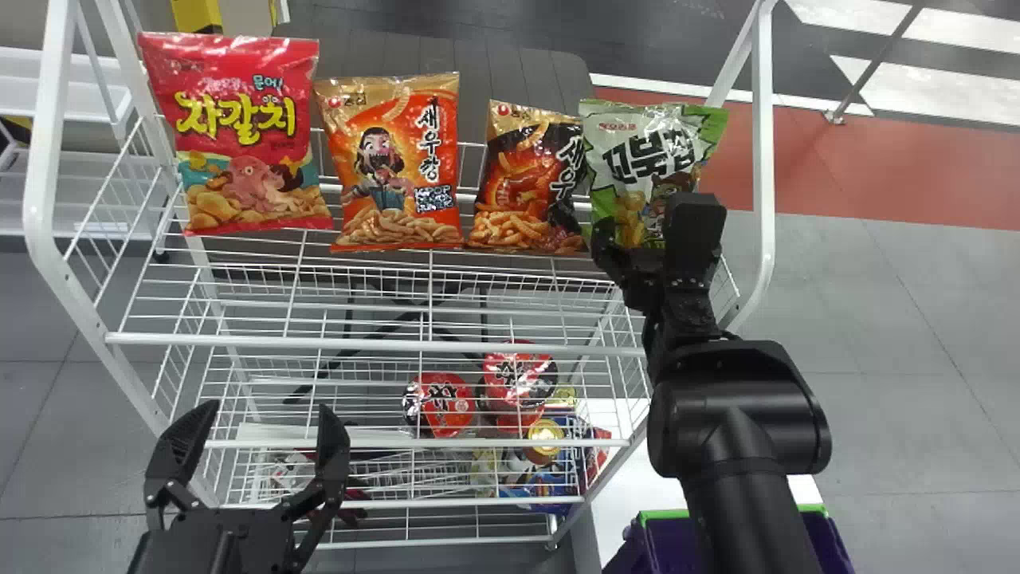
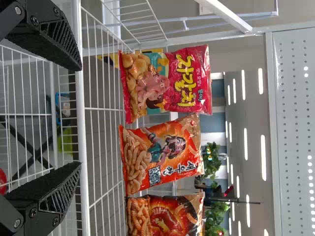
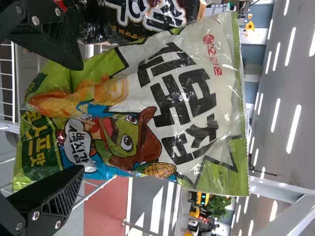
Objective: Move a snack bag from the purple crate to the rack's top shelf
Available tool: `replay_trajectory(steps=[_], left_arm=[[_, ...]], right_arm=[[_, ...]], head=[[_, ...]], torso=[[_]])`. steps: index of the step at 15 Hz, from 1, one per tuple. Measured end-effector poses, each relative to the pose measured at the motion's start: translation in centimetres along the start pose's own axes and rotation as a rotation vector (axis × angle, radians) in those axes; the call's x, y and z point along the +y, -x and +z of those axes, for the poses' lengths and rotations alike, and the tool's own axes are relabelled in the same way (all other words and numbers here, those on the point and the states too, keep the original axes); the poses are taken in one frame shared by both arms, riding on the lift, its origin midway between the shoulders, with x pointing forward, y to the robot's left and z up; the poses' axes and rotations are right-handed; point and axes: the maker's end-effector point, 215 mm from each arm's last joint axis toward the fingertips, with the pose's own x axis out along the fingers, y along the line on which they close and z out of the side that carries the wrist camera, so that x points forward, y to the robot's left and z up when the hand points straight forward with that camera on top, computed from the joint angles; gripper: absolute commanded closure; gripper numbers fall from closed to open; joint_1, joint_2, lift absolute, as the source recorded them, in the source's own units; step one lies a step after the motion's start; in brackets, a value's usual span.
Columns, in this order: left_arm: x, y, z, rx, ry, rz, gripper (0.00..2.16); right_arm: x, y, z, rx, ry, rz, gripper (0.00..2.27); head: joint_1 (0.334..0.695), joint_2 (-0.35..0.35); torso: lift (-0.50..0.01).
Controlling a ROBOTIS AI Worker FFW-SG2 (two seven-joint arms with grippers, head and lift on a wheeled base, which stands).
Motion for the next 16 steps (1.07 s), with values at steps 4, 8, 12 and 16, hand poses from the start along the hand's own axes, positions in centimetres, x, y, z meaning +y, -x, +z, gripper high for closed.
replay_trajectory(steps=[4,8,12,16], left_arm=[[-0.09,-0.02,0.04,0.000,0.000,-0.002,0.14],[-0.15,-0.01,0.00,0.001,0.000,-0.003,0.14],[-0.08,0.07,-0.02,0.002,-0.001,0.001,0.14],[-0.15,0.13,-0.01,0.001,-0.002,0.001,0.14]], right_arm=[[-0.07,0.37,0.02,-0.006,0.002,-0.010,0.12],[0.02,0.21,0.25,-0.002,-0.007,-0.009,0.12],[0.46,0.05,0.45,0.004,-0.035,0.002,0.12],[0.37,0.24,0.96,-0.001,-0.086,0.007,0.14]], head=[[0.695,-0.203],[0.695,-0.203],[0.695,-0.197],[0.695,-0.198]], torso=[[0.000],[0.000],[0.000],[0.000]])
